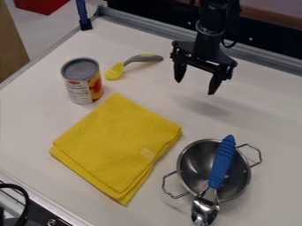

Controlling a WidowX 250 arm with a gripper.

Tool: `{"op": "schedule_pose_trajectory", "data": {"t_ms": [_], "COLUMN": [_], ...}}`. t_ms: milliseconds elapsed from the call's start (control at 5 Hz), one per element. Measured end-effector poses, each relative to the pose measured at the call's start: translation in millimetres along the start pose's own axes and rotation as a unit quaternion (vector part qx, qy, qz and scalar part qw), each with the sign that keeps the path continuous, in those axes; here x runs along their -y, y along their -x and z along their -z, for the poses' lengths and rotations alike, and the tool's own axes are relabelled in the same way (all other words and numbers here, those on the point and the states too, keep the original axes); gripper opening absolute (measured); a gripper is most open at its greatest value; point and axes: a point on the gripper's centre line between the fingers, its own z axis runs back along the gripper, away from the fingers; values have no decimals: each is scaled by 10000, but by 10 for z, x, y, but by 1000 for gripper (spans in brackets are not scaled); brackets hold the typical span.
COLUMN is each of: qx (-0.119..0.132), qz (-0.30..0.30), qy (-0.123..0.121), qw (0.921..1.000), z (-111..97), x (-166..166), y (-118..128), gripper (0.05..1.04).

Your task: Mamindra volafotsy anoloana

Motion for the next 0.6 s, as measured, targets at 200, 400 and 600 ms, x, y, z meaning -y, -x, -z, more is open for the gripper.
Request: {"op": "schedule_pose_trajectory", "data": {"t_ms": [200,400,600], "qx": [-253,-498,-459], "qz": [29,308,539], "qy": [2,268,493], "qw": [9997,9979,9963], "z": [155,219,153], "x": [20,7,-33], "y": [97,237,332], "gripper": [1000,1000,1000]}}
